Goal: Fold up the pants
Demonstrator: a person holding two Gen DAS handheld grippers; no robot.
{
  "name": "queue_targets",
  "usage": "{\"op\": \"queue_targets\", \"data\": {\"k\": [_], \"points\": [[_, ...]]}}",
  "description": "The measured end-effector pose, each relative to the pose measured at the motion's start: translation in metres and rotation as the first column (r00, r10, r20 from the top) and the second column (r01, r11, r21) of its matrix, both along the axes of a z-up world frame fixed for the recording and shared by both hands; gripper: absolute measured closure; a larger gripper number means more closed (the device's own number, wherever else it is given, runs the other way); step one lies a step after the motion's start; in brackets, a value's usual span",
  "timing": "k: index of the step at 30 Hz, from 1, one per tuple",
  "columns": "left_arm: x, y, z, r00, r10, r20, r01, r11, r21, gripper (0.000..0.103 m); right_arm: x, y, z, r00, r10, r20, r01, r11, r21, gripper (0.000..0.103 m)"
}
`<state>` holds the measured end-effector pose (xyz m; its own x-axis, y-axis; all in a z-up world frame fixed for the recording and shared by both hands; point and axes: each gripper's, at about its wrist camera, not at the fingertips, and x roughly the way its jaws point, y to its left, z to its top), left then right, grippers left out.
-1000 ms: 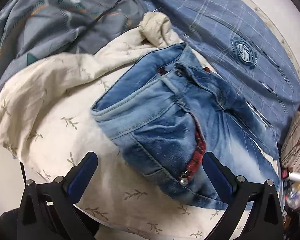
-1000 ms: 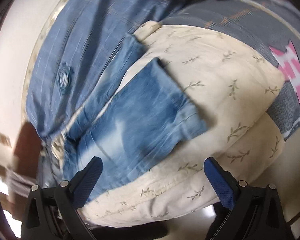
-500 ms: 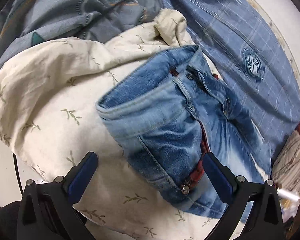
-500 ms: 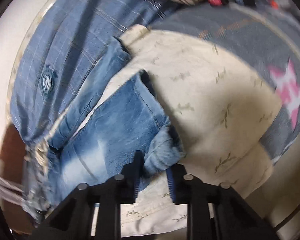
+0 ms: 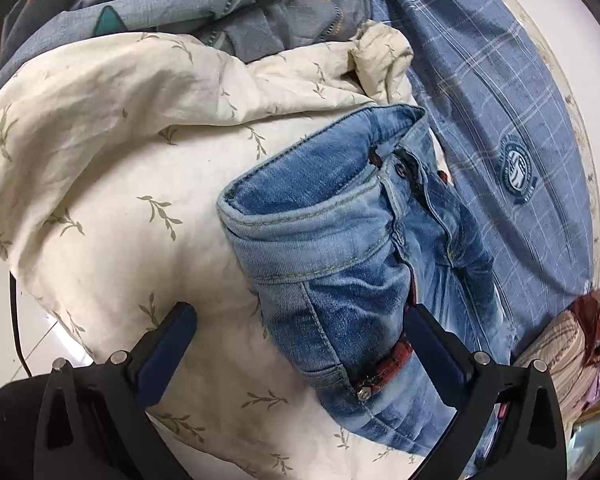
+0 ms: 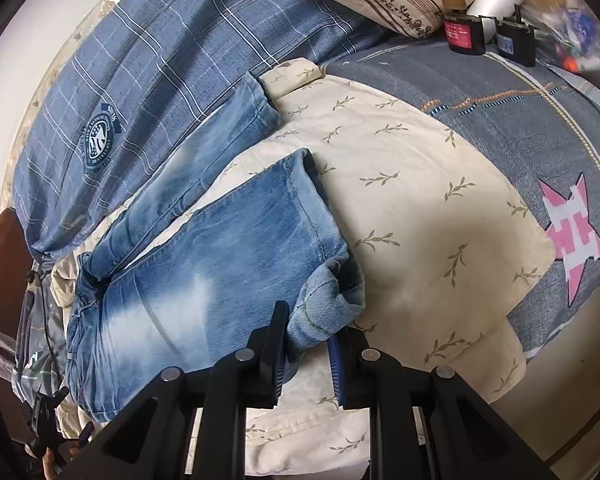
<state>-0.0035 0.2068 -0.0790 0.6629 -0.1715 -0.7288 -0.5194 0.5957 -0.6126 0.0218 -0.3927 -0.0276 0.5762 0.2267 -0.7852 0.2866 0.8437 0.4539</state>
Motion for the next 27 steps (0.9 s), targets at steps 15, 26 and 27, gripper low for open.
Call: {"op": "queue_targets", "data": {"k": [15, 26, 27], "points": [[0.014, -0.001, 0.005, 0.999, -0.027, -0.028, 0.029, 0.998, 0.058, 0.067, 0.003, -0.004, -0.003, 1.000, 0.006, 0.008, -0.006, 1.000, 0.025, 0.083], [-0.036, -0.038, 0.085, 0.988, -0.057, 0.147, -0.001, 0.930, 0.367, 0.093, -0.002, 0.000, 0.045, 0.996, 0.029, 0.088, -0.017, 0.990, -0.141, 0.090], [-0.039, -0.041, 0.086, 0.987, -0.058, 0.148, -0.002, 0.926, 0.378, 0.093, -0.003, 0.000, 0.047, 0.996, 0.025, 0.085, -0.011, 0.985, -0.171, 0.090]]}}
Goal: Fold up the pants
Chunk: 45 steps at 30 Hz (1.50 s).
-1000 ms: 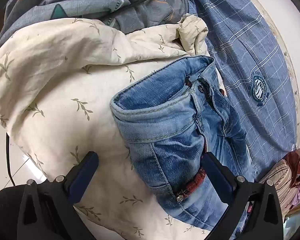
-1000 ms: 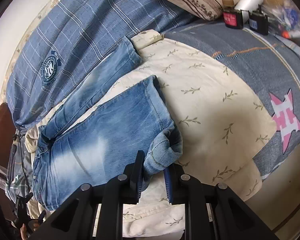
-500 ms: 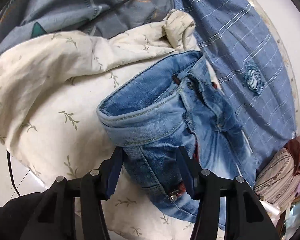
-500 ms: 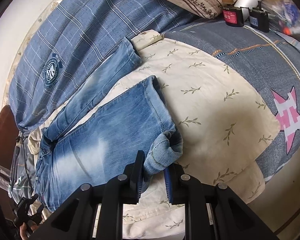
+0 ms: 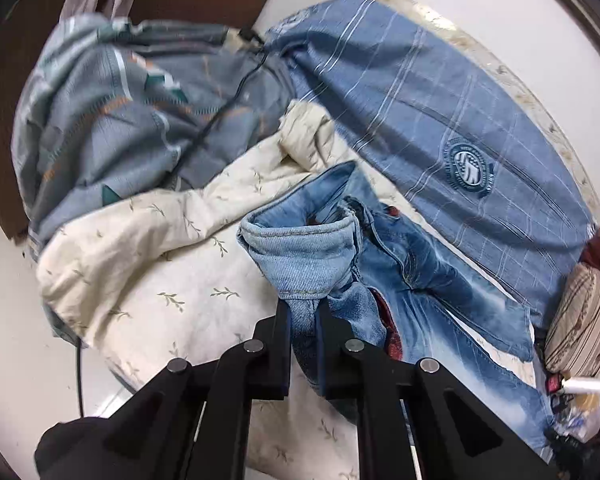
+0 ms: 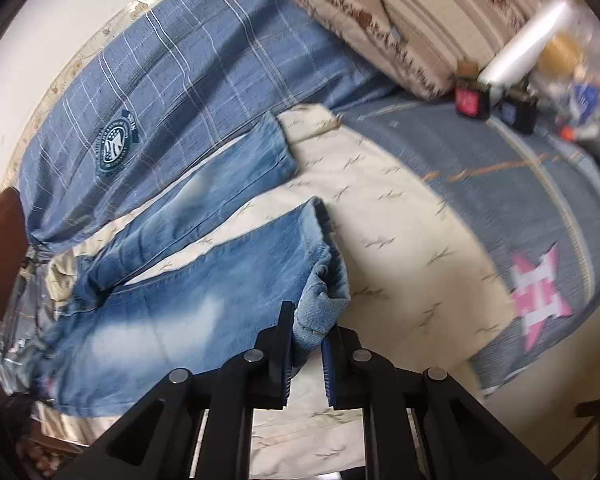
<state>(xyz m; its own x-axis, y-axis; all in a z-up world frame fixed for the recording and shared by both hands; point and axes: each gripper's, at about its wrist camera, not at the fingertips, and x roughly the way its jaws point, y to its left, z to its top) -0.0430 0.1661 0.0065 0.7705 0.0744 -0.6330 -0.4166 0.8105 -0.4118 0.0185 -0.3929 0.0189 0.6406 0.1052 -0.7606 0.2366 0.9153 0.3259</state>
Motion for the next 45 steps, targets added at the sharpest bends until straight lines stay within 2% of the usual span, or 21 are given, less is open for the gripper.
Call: {"op": "queue_targets", "data": {"k": [3, 5, 6, 7, 8, 10, 11, 13, 15, 18, 23, 25, 26, 27, 28, 31, 37, 39, 40, 41, 45], "points": [[0.000, 0.003, -0.027, 0.994, 0.001, -0.111, -0.005, 0.999, -0.032, 0.092, 0.005, -0.012, -0.027, 0.996, -0.011, -0.093, 0.015, 0.999, 0.038, 0.089], [0.009, 0.009, -0.054, 0.976, 0.019, -0.218, -0.032, 0.998, -0.053, 0.086, 0.009, -0.022, -0.054, 0.981, -0.028, -0.191, 0.038, 0.998, 0.047, 0.069], [0.011, 0.014, -0.065, 0.964, 0.026, -0.264, -0.048, 0.996, -0.080, 0.080, 0.011, -0.026, -0.064, 0.970, -0.038, -0.242, 0.053, 0.997, 0.059, 0.067], [0.011, 0.018, -0.069, 0.958, 0.038, -0.283, -0.069, 0.993, -0.099, 0.075, 0.010, -0.032, -0.067, 0.970, -0.049, -0.238, 0.075, 0.992, 0.103, 0.065], [0.009, 0.021, -0.067, 0.960, 0.056, -0.274, -0.087, 0.991, -0.104, 0.071, 0.006, -0.037, -0.061, 0.974, -0.071, -0.214, 0.097, 0.989, 0.115, 0.052], [0.005, 0.022, -0.050, 0.967, 0.094, -0.237, -0.110, 0.992, -0.055, 0.063, -0.001, -0.046, -0.042, 0.978, -0.139, -0.154, 0.151, 0.986, 0.070, 0.044], [0.001, 0.021, -0.035, 0.975, 0.119, -0.189, -0.124, 0.992, -0.012, 0.060, -0.003, -0.048, -0.034, 0.979, -0.154, -0.131, 0.163, 0.985, 0.064, 0.044], [-0.007, 0.018, -0.011, 0.981, 0.160, -0.112, -0.155, 0.987, 0.046, 0.041, -0.005, -0.052, -0.016, 0.984, -0.163, -0.072, 0.169, 0.981, 0.094, 0.044], [-0.007, 0.012, 0.006, 0.989, 0.144, -0.046, -0.139, 0.986, 0.095, 0.036, -0.002, -0.047, 0.000, 0.994, -0.112, -0.012, 0.113, 0.983, 0.143, 0.043], [0.011, -0.005, 0.019, 1.000, 0.022, -0.015, -0.019, 0.986, 0.168, 0.035, 0.018, -0.028, 0.010, 0.999, 0.010, 0.041, -0.018, 0.981, 0.192, 0.042], [0.043, -0.037, -0.006, 0.989, -0.110, -0.096, 0.130, 0.963, 0.237, 0.033, 0.050, -0.008, -0.021, 0.996, 0.086, -0.019, -0.080, 0.970, 0.229, 0.042], [0.058, -0.044, -0.037, 0.967, -0.113, -0.230, 0.180, 0.939, 0.293, 0.025, 0.060, -0.011, -0.048, 0.992, 0.058, -0.113, -0.034, 0.979, 0.199, 0.039], [0.068, -0.043, -0.062, 0.929, -0.114, -0.353, 0.221, 0.934, 0.280, 0.025, 0.061, -0.014, -0.060, 0.988, 0.050, -0.148, -0.018, 0.978, 0.210, 0.040], [0.070, -0.037, -0.079, 0.909, -0.132, -0.397, 0.238, 0.943, 0.231, 0.021, 0.059, -0.015, -0.059, 0.992, 0.041, -0.119, -0.013, 0.974, 0.224, 0.039], [0.064, -0.030, -0.076, 0.934, -0.121, -0.335, 0.202, 0.954, 0.220, 0.021, 0.059, -0.014, -0.055, 0.992, 0.038, -0.124, -0.010, 0.976, 0.219, 0.039], [0.065, -0.022, -0.063, 0.931, -0.115, -0.346, 0.180, 0.970, 0.163, 0.021, 0.063, -0.002, -0.043, 0.986, 0.050, -0.160, -0.023, 0.986, 0.167, 0.039], [0.055, -0.031, -0.025, 0.972, -0.101, -0.212, 0.157, 0.950, 0.268, 0.017, 0.077, 0.013, -0.012, 0.992, 0.124, -0.009, -0.121, 0.982, 0.145, 0.027], [0.066, -0.030, -0.037, 0.959, -0.130, -0.251, 0.199, 0.941, 0.272, 0.010, 0.090, 0.005, -0.031, 0.992, 0.108, -0.066, -0.098, 0.985, 0.144, 0.023], [0.075, -0.029, -0.050, 0.941, -0.141, -0.307, 0.223, 0.943, 0.248, 0.010, 0.096, -0.003, -0.053, 0.985, 0.086, -0.151, -0.063, 0.987, 0.148, 0.022], [0.083, -0.028, -0.067, 0.909, -0.158, -0.385, 0.253, 0.944, 0.210, 0.010, 0.094, -0.008, -0.059, 0.989, 0.067, -0.128, -0.046, 0.986, 0.163, 0.023], [0.083, -0.014, -0.055, 0.938, -0.156, -0.311, 0.204, 0.970, 0.130, 0.010, 0.091, -0.005, -0.038, 0.989, 0.079, -0.123, -0.058, 0.984, 0.167, 0.023]]}}
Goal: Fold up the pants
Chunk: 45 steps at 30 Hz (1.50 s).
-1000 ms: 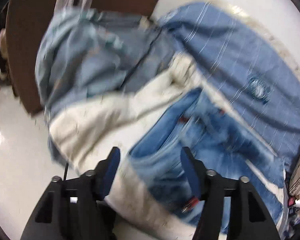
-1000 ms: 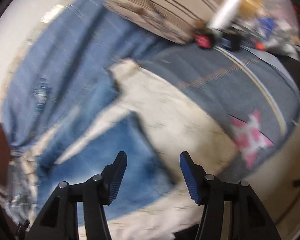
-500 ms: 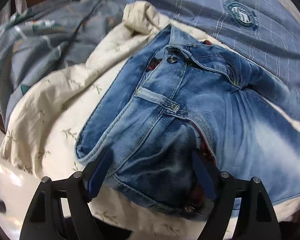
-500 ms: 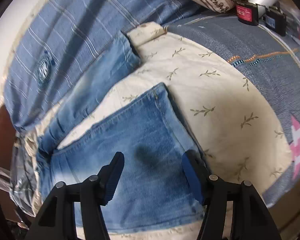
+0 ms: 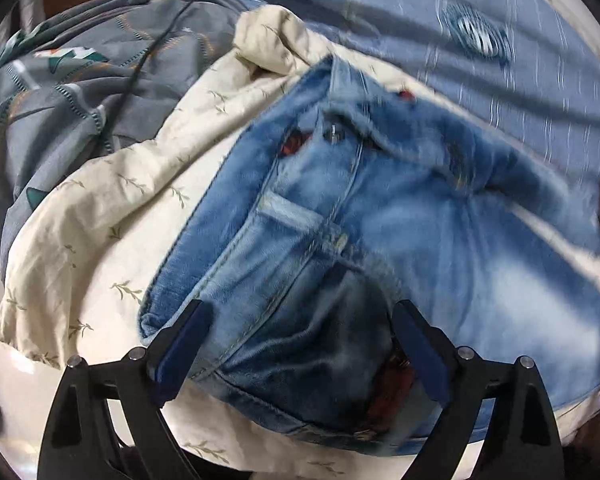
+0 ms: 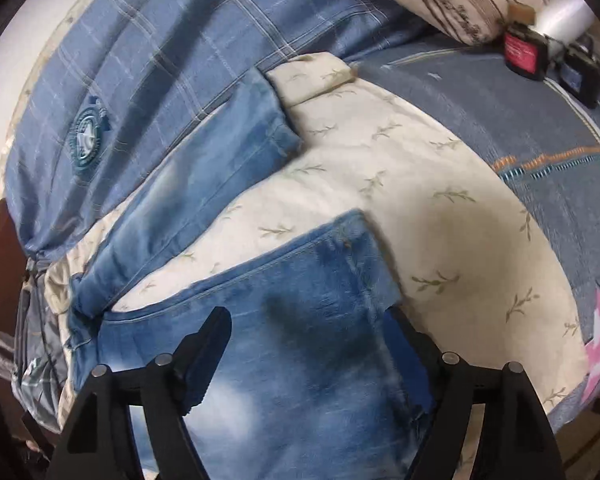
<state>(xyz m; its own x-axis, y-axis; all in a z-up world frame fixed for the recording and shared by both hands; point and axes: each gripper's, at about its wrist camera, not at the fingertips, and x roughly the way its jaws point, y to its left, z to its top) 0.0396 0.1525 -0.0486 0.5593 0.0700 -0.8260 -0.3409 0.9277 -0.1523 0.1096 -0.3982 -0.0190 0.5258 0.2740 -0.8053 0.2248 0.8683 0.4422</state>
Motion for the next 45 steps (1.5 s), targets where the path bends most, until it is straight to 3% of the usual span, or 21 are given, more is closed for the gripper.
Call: {"op": "queue_targets", "data": {"k": [3, 5, 9, 11, 15, 16, 17, 18, 19, 20, 22, 26, 27, 29, 30, 31, 32, 33, 36, 38, 45], "points": [[0.005, 0.004, 0.034, 0.991, -0.007, 0.136, 0.006, 1.000, 0.011, 0.010, 0.005, -0.001, 0.032, 0.995, -0.006, 0.098, 0.009, 1.000, -0.025, 0.023], [0.022, 0.013, 0.049, 0.983, -0.004, 0.182, 0.002, 1.000, 0.008, 0.010, 0.022, -0.001, 0.051, 0.988, -0.009, 0.153, 0.018, 0.998, -0.057, 0.023], [0.077, 0.040, 0.051, 0.988, 0.025, 0.150, -0.015, 0.998, -0.064, 0.010, 0.078, -0.006, 0.055, 0.992, -0.003, 0.126, 0.019, 0.992, -0.123, 0.023], [0.107, 0.048, 0.041, 0.993, 0.041, 0.109, -0.031, 0.994, -0.100, 0.010, 0.105, -0.009, 0.047, 0.995, -0.009, 0.096, 0.023, 0.990, -0.142, 0.029], [0.134, 0.041, 0.025, 0.999, 0.005, 0.046, -0.001, 0.996, -0.094, 0.010, 0.133, -0.011, 0.023, 0.999, 0.000, 0.036, 0.004, 0.994, -0.112, 0.031], [0.138, 0.038, 0.021, 1.000, -0.007, 0.028, 0.010, 0.996, -0.092, 0.016, 0.140, -0.007, 0.014, 1.000, 0.025, 0.005, -0.025, 0.993, -0.113, 0.038], [0.142, 0.038, 0.016, 1.000, -0.010, 0.006, 0.010, 0.997, -0.083, 0.025, 0.145, -0.002, 0.004, 0.999, 0.047, -0.018, -0.049, 0.993, -0.109, 0.057], [0.145, 0.038, 0.011, 1.000, -0.007, -0.017, 0.006, 0.997, -0.074, 0.044, 0.146, 0.001, 0.000, 0.997, 0.063, -0.033, -0.067, 0.992, -0.111, 0.067], [0.146, 0.038, 0.008, 1.000, -0.014, -0.025, 0.012, 0.996, -0.085, 0.053, 0.145, 0.008, -0.003, 0.996, 0.080, -0.049, -0.087, 0.982, -0.170, 0.080], [0.147, 0.039, 0.006, 1.000, -0.011, -0.028, 0.008, 0.996, -0.090, 0.054, 0.144, 0.012, -0.003, 0.995, 0.092, -0.050, -0.100, 0.974, -0.202, 0.089], [0.144, 0.041, 0.008, 1.000, 0.011, -0.023, -0.012, 0.997, -0.070, 0.055, 0.134, 0.020, 0.010, 0.993, 0.113, -0.027, -0.116, 0.956, -0.269, 0.095], [0.143, 0.037, 0.011, 1.000, -0.006, -0.018, 0.005, 0.999, -0.038, 0.055, 0.118, 0.021, 0.030, 0.995, 0.095, -0.008, -0.092, 0.942, -0.322, 0.095], [0.143, 0.039, 0.011, 1.000, -0.006, -0.019, 0.005, 0.999, -0.037, 0.055, 0.119, 0.020, 0.021, 0.996, 0.083, -0.033, -0.089, 0.935, -0.344, 0.093], [0.143, 0.041, 0.012, 1.000, -0.005, -0.017, 0.004, 0.998, -0.058, 0.054, 0.129, 0.014, -0.018, 0.978, 0.097, -0.183, -0.148, 0.947, -0.285, 0.083], [0.145, 0.045, 0.013, 1.000, -0.002, -0.008, 0.002, 0.998, -0.067, 0.050, 0.128, 0.012, -0.018, 0.983, 0.102, -0.150, -0.142, 0.948, -0.286, 0.079], [0.147, 0.050, 0.017, 1.000, 0.003, 0.010, -0.003, 0.997, -0.072, 0.041, 0.125, 0.010, -0.007, 0.989, 0.097, -0.113, -0.128, 0.941, -0.313, 0.066], [0.148, 0.054, 0.023, 0.999, 0.010, 0.037, -0.007, 0.998, -0.068, 0.036, 0.124, 0.006, 0.003, 0.992, 0.093, -0.083, -0.114, 0.945, -0.307, 0.040], [0.151, 0.056, 0.027, 0.999, 0.011, 0.052, -0.007, 0.998, -0.064, 0.034, 0.123, 0.001, 0.013, 0.995, 0.086, -0.050, -0.097, 0.953, -0.286, 0.031], [0.169, 0.060, 0.038, 0.995, -0.017, 0.095, 0.026, 0.996, -0.086, 0.034, 0.130, -0.019, 0.040, 0.997, 0.045, 0.059, -0.031, 0.974, -0.223, 0.030], [0.187, 0.062, 0.039, 0.995, -0.030, 0.095, 0.044, 0.988, -0.149, 0.034, 0.148, -0.024, 0.048, 0.995, 0.041, 0.092, -0.025, 0.985, -0.170, 0.030], [0.248, 0.064, 0.022, 0.998, -0.060, 0.031, 0.067, 0.945, -0.319, 0.034, 0.215, 0.004, 0.033, 0.992, 0.112, 0.050, -0.096, 0.963, -0.252, 0.034]]}}
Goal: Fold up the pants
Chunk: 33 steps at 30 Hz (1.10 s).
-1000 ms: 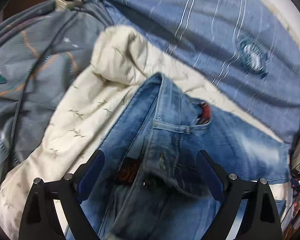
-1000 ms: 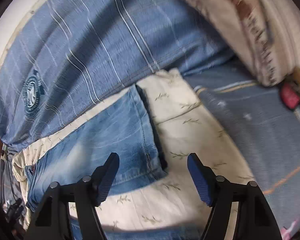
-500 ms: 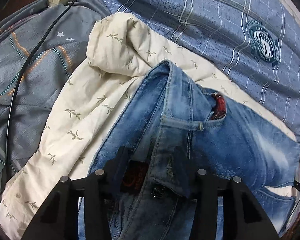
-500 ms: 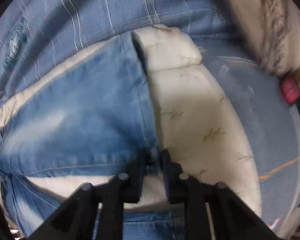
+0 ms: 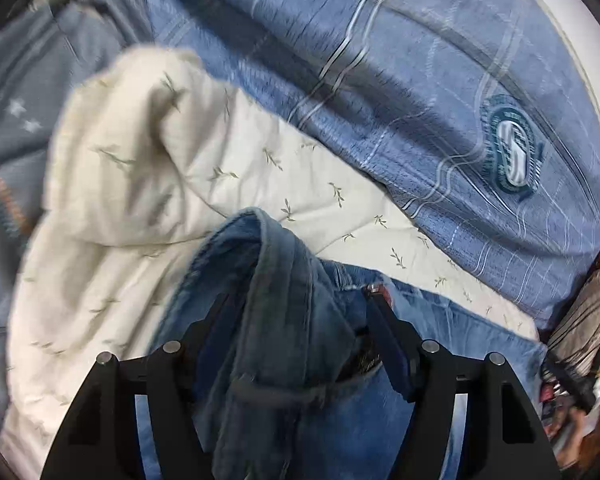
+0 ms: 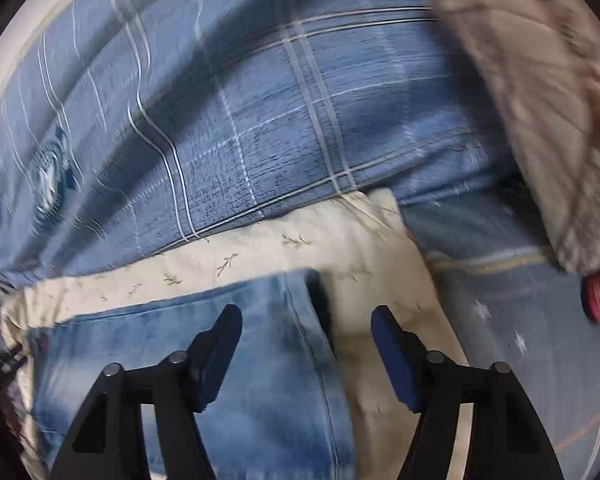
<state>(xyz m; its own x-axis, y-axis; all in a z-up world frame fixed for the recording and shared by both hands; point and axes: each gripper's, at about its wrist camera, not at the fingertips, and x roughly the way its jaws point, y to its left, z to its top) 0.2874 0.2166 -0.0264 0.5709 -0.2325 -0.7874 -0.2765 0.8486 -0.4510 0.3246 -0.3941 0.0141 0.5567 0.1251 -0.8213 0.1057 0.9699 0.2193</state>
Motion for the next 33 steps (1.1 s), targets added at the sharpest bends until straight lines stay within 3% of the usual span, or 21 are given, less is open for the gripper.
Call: {"op": "queue_targets", "data": {"k": [6, 13, 14, 18, 19, 20, 21, 24, 25, 26, 28, 33], "points": [[0.022, 0.009, -0.018, 0.998, 0.034, -0.057, -0.038, 0.996, -0.077, 0.035, 0.016, 0.011, -0.020, 0.999, 0.005, -0.033, -0.006, 1.000, -0.010, 0.039], [0.033, 0.003, -0.026, 0.996, 0.028, -0.081, -0.030, 0.999, -0.019, 0.083, 0.025, 0.012, -0.027, 0.999, 0.010, -0.047, -0.011, 0.999, -0.032, 0.064], [0.034, 0.001, -0.027, 0.996, 0.026, -0.085, -0.027, 1.000, -0.006, 0.084, 0.025, 0.011, -0.027, 0.999, 0.007, -0.051, -0.009, 0.999, -0.037, 0.065], [0.037, -0.004, -0.032, 0.994, 0.024, -0.107, -0.021, 0.999, 0.027, 0.084, 0.028, 0.009, -0.031, 0.997, 0.024, -0.077, -0.025, 1.000, -0.019, 0.064], [0.037, -0.005, -0.032, 0.994, 0.025, -0.105, -0.023, 0.999, 0.027, 0.084, 0.027, 0.005, -0.028, 0.998, 0.013, -0.060, -0.013, 1.000, -0.007, 0.061], [0.037, -0.005, -0.033, 0.994, 0.026, -0.108, -0.024, 0.999, 0.024, 0.084, 0.028, 0.002, -0.028, 0.999, 0.003, -0.053, -0.002, 1.000, 0.007, 0.047], [0.037, -0.005, -0.034, 0.993, 0.027, -0.111, -0.025, 0.999, 0.021, 0.084, 0.028, -0.002, -0.026, 0.999, -0.015, -0.048, 0.016, 1.000, 0.019, 0.042], [0.039, -0.006, -0.035, 0.993, 0.032, -0.110, -0.031, 0.999, 0.009, 0.083, 0.035, -0.004, -0.027, 0.998, -0.035, -0.047, 0.036, 0.999, 0.028, 0.041], [0.040, -0.007, -0.036, 0.993, 0.033, -0.111, -0.032, 0.999, 0.010, 0.082, 0.038, -0.002, -0.029, 0.998, -0.028, -0.052, 0.029, 0.999, 0.020, 0.043], [0.040, -0.007, -0.036, 0.993, 0.034, -0.110, -0.032, 0.999, 0.019, 0.082, 0.040, 0.000, -0.031, 0.998, -0.022, -0.053, 0.023, 1.000, 0.011, 0.063], [0.040, -0.011, -0.032, 0.995, 0.025, -0.098, -0.019, 0.998, 0.058, 0.085, 0.039, 0.004, -0.028, 0.999, -0.033, -0.032, 0.033, 0.999, -0.018, 0.080], [0.027, -0.018, -0.007, 0.999, 0.037, -0.037, -0.033, 0.994, 0.107, 0.090, 0.025, 0.013, -0.006, 0.999, -0.028, 0.016, 0.029, 0.998, -0.058, 0.084]]}}
